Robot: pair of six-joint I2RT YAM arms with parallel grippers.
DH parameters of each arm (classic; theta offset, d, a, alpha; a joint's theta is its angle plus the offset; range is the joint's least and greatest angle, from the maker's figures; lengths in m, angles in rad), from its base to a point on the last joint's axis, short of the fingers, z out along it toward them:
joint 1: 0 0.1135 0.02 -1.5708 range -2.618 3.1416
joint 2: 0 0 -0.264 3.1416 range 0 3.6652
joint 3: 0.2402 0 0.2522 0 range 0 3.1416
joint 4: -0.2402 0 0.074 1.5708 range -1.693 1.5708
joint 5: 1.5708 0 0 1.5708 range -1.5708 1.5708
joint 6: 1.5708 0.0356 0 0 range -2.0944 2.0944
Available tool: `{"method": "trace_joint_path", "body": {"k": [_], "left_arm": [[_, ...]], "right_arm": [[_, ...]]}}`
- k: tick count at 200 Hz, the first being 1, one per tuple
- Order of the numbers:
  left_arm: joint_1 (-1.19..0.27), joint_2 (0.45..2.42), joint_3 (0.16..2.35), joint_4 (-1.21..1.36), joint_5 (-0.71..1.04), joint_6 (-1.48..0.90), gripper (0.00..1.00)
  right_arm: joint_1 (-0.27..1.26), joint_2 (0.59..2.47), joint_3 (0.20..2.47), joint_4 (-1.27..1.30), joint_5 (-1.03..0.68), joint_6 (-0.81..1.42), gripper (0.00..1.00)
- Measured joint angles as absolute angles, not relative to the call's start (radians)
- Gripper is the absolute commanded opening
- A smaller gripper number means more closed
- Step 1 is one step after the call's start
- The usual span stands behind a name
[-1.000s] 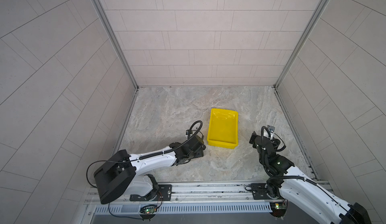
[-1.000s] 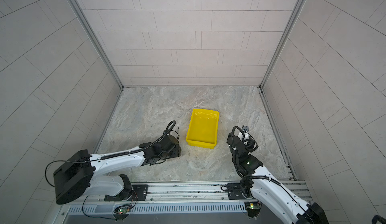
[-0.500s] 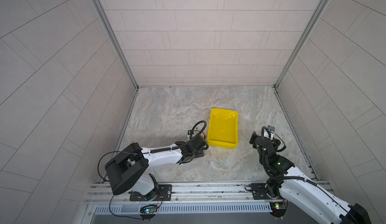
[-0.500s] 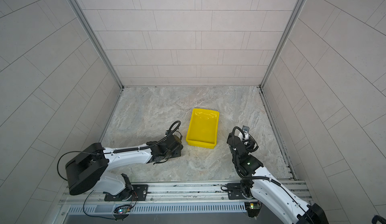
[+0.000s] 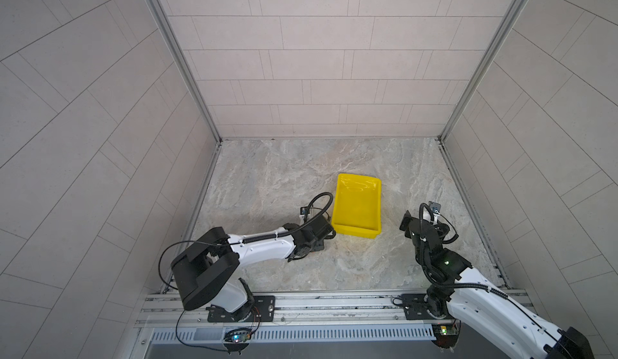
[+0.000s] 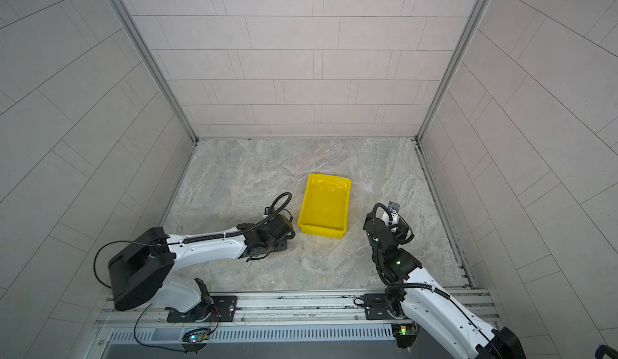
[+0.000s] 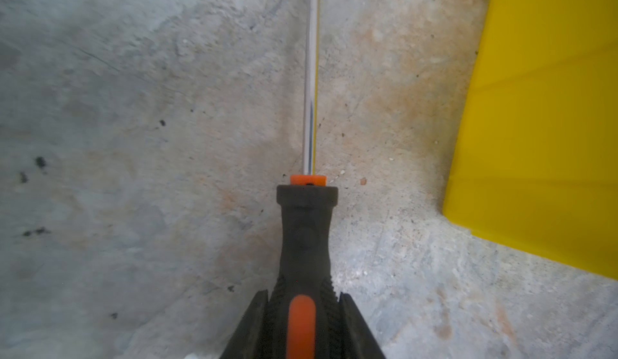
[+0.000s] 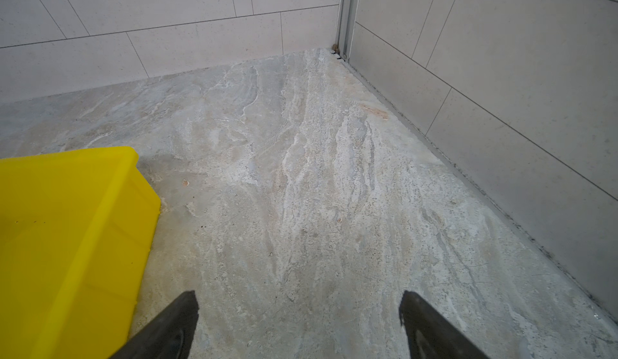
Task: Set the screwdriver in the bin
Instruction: 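Carry the screwdriver over the yellow bin with the left gripper and release it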
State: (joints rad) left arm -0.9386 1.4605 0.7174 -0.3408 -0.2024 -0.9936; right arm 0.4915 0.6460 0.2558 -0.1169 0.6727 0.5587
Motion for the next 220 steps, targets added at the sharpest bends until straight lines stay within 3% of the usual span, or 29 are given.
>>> {"method": "trace_joint_path", "body": {"k": [79, 220], "left_arm": [[-0.939, 1.383, 0.96, -0.478, -0.278, -0.889, 0.17], [-0.956, 1.898, 1.393, -0.494, -0.095, -0.762, 0.18]], "right_arm": [[0.492, 0.646, 0.255, -0.116, 0.662, 0.56, 0.95], [0.492, 0.615, 0.237, -0.114, 0.658, 0.562, 0.95]]}}
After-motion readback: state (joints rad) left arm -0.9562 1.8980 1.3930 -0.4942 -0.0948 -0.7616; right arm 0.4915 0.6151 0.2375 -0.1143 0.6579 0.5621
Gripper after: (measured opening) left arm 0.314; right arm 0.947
